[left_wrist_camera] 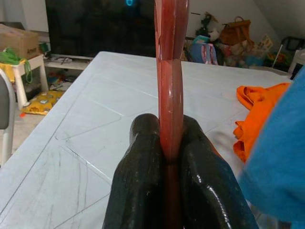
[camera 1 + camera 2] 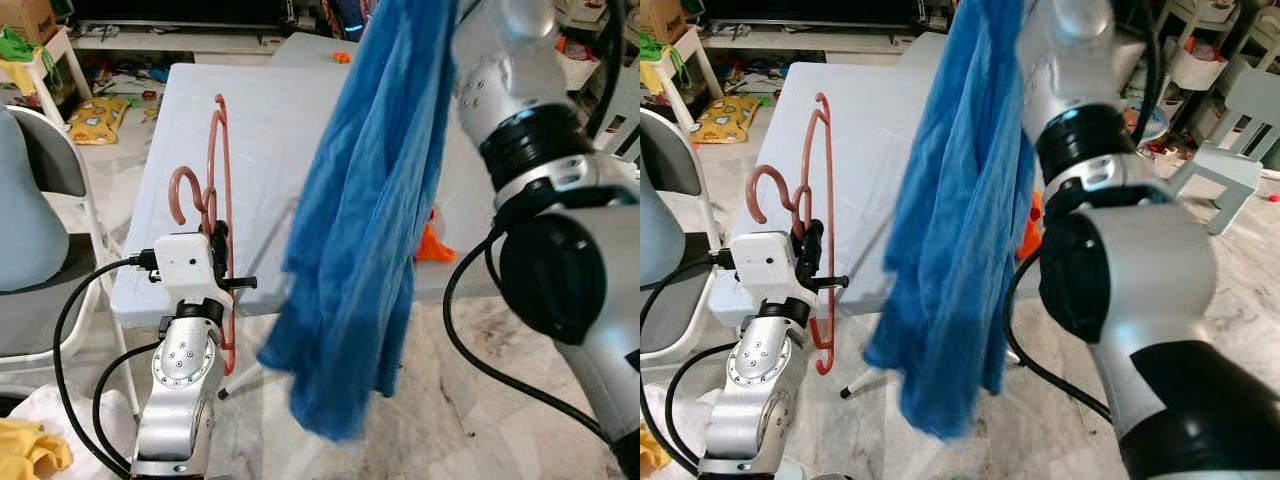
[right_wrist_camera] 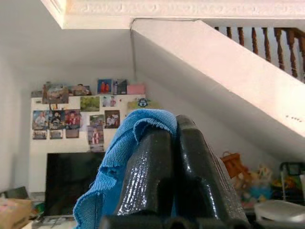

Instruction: Hang hanger

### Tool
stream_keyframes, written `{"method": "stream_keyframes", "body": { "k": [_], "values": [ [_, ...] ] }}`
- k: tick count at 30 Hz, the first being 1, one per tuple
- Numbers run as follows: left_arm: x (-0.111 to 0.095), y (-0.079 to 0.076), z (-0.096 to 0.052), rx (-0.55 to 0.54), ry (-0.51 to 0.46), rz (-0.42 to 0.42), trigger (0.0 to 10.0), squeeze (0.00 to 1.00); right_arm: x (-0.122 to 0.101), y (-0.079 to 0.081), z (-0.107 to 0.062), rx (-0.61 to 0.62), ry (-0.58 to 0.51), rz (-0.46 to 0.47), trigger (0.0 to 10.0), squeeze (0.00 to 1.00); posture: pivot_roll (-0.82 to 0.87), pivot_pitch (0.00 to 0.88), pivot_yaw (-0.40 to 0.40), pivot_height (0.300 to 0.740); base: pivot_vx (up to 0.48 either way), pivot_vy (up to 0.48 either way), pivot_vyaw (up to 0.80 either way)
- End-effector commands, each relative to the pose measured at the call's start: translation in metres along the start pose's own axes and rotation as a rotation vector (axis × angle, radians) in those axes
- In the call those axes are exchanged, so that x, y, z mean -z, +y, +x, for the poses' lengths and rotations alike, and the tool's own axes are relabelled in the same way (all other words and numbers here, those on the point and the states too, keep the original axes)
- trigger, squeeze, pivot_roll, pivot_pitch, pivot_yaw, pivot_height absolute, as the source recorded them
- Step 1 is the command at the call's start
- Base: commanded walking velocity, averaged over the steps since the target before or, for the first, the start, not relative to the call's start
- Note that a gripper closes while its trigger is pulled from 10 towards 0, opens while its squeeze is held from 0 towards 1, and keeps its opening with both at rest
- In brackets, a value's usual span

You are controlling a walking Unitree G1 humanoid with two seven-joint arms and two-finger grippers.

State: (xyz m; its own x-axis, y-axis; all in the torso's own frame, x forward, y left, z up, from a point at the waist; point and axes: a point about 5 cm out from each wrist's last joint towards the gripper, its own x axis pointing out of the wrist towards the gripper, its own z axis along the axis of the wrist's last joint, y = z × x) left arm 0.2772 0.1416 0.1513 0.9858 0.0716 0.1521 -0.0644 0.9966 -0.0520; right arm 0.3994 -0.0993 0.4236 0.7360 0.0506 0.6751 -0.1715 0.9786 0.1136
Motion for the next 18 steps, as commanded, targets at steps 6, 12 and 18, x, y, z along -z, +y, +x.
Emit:
{"method": "stream_keyframes", "body": {
  "k": [6, 12, 18],
  "values": [
    [0.009, -0.001, -0.006, -0.017, 0.036, 0.016, 10.0, 0.0, 0.102, 0.033, -0.068, -0.233, 0.317, 0.01, 0.0, 0.0, 0.19, 0.098, -0.145, 0.74, 0.0, 0.0, 0.0],
    [0.01, -0.004, -0.006, -0.009, 0.044, 0.011, 10.0, 0.0, 0.146, 0.053, -0.12, -0.447, 0.472, 0.036, 0.0, 0.0, 0.17, 0.106, -0.135, 0.74, 0.0, 0.0, 0.0],
    [0.011, -0.007, -0.005, 0.005, 0.048, 0.01, 10.0, 0.0, 0.161, 0.052, -0.143, -0.56, 0.557, 0.039, 0.9, 0.0, 0.16, 0.101, -0.127, 0.74, 0.0, 0.0, 0.0]
  ]
}}
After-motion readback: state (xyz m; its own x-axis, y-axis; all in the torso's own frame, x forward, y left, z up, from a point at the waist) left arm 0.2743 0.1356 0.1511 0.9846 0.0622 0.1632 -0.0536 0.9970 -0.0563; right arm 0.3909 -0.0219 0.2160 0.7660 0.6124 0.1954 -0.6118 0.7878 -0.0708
